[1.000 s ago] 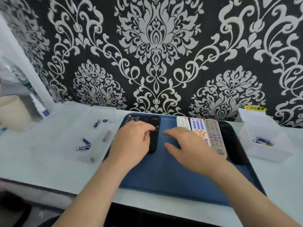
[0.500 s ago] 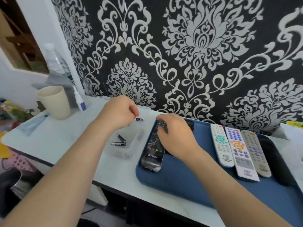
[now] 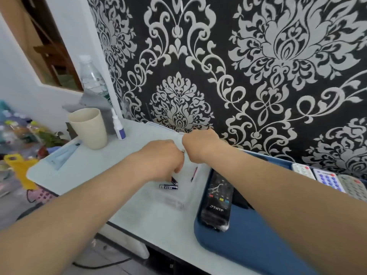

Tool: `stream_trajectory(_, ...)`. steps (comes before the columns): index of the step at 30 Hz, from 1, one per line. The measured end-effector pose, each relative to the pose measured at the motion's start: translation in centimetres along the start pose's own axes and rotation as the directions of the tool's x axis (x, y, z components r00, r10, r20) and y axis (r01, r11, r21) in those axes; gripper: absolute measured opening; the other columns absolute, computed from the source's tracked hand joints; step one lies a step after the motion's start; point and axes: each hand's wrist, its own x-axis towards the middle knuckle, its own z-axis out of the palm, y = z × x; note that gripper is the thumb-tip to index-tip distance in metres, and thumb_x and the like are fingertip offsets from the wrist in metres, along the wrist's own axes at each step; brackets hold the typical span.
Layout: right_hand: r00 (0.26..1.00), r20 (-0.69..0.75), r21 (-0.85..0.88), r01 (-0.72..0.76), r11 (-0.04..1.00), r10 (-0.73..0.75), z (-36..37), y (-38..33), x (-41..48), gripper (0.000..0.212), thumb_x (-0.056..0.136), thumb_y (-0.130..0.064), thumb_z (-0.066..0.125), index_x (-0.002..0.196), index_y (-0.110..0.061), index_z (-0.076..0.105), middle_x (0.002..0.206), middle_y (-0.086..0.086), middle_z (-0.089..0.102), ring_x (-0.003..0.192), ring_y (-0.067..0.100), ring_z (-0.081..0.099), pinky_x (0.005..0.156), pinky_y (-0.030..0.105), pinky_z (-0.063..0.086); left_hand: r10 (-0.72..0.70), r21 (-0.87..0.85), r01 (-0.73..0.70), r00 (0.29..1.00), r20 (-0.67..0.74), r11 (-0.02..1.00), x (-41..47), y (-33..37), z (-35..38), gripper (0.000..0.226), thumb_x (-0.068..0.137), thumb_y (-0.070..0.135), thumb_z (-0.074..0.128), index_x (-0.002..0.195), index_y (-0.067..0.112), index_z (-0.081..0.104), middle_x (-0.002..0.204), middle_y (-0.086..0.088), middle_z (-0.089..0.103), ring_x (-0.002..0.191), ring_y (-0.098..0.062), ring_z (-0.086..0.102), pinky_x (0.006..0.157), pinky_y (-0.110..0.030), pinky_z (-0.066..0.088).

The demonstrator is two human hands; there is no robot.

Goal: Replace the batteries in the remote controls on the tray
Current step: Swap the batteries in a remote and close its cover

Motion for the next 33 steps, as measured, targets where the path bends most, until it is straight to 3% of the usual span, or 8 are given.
stream_trajectory(13, 0.999, -0.01, 0.036, -0.031, 0.999, 0.031, 0.8, -0.8, 1.7, 0.018, 0.09, -0.009, 0.058, 0.107, -0.014, 0.062, 0.098, 0.002, 0.055, 0.088, 0.026, 0.055, 0.068, 0.035, 0.042, -0.214, -0.444, 0.086, 0.945, -0.247, 0.892, -1.6, -0.5, -0.1, 0.013, 0.077, 0.028, 0.067, 0.09, 0.03, 0.07, 0.082, 0.008, 0.069, 0.082, -0.018, 0.061, 0.072, -0.03, 0.05)
stream_trajectory(16, 0.996, -0.089, 0.139, 0.006, 0.99, 0.006, 0.6, 0.1, 1.5, 0.009, 0.092, -0.022, 0.061, 0.094, -0.014, 0.058, 0.089, 0.003, 0.054, 0.09, 0.028, 0.06, 0.071, 0.033, 0.045, -0.447, -0.814, 0.078, 0.863, -0.234, 0.576, -2.8, -0.8, -0.6, 0.022, 0.077, 0.018, 0.065, 0.089, 0.035, 0.069, 0.065, 0.008, 0.066, 0.064, -0.011, 0.061, 0.067, -0.026, 0.051)
stream_trajectory(18, 0.981, -0.185, 0.347, 0.016, 0.938, 0.051, 0.0, 1.2, 0.4, 0.014, 0.092, -0.024, 0.061, 0.088, -0.01, 0.062, 0.088, 0.005, 0.063, 0.088, 0.027, 0.062, 0.072, 0.034, 0.049, -0.624, -0.992, -0.124, 0.776, -0.092, -0.008, -3.1, -0.7, -0.5, 0.021, 0.083, 0.004, 0.057, 0.09, 0.018, 0.071, 0.061, -0.001, 0.062, 0.057, -0.016, 0.061, 0.063, -0.026, 0.056)
stream_trajectory(21, 0.977, -0.156, 0.897, 0.079, 0.435, 0.144, -0.9, 2.5, -3.3, 0.014, 0.094, -0.016, 0.061, 0.084, -0.01, 0.068, 0.079, 0.0, 0.072, 0.066, 0.012, 0.062, 0.062, 0.025, 0.05, -0.65, -0.65, -0.413, 0.742, 0.166, -0.638, -2.9, 0.7, -1.1, 0.017, 0.089, 0.001, 0.049, 0.084, 0.005, 0.065, 0.062, -0.007, 0.057, 0.056, -0.019, 0.061, 0.054, -0.022, 0.055)
stream_trajectory(23, 0.992, -0.062, 0.994, 0.071, -0.079, 0.108, -0.9, 3.0, -6.2, 0.013, 0.096, -0.011, 0.058, 0.088, -0.007, 0.068, 0.076, 0.002, 0.07, 0.061, 0.006, 0.057, 0.059, 0.017, 0.048, -0.624, -0.58, -0.419, 0.753, 0.208, -0.698, -2.3, 2.7, -1.9, 0.018, 0.092, 0.013, 0.051, 0.084, 0.007, 0.067, 0.064, -0.004, 0.057, 0.05, -0.013, 0.053, 0.046, -0.019, 0.046)
stream_trajectory(25, 0.996, 0.006, 0.935, 0.025, -0.355, 0.086, -0.2, 4.1, -8.7, 0.014, 0.097, -0.007, 0.056, 0.091, -0.004, 0.068, 0.075, 0.006, 0.069, 0.063, 0.008, 0.057, 0.061, 0.015, 0.05, -0.602, -0.705, -0.358, 0.789, 0.122, -0.612, -1.5, 5.6, -3.2, 0.023, 0.094, 0.026, 0.053, 0.088, 0.012, 0.07, 0.061, 0.003, 0.056, 0.046, -0.007, 0.044, 0.04, -0.016, 0.033)
stream_trajectory(28, 0.996, 0.038, 0.846, 0.012, -0.533, 0.083, 0.6, 5.8, -11.7, 0.015, 0.095, -0.003, 0.055, 0.092, 0.001, 0.069, 0.076, 0.01, 0.067, 0.064, 0.01, 0.058, 0.061, 0.014, 0.052, -0.6, -0.854, -0.34, 0.799, -0.041, -0.394, -0.6, 9.4, -4.7, 0.023, 0.093, 0.028, 0.06, 0.079, 0.017, 0.074, 0.058, 0.003, 0.064, 0.05, -0.004, 0.052, 0.043, -0.016, 0.04)
stream_trajectory(33, 0.981, 0.038, 0.843, 0.07, -0.534, 0.188, 1.5, 8.1, -15.1, 0.013, 0.092, -0.004, 0.059, 0.089, 0.002, 0.071, 0.074, 0.01, 0.068, 0.06, 0.009, 0.06, 0.059, 0.014, 0.053, -0.508, -0.847, -0.343, 0.855, -0.103, -0.406, 0.5, 12.5, -5.8, 0.027, 0.091, 0.036, 0.061, 0.081, 0.016, 0.075, 0.077, -0.011, 0.07, 0.072, -0.02, 0.06, 0.075, -0.04, 0.05)
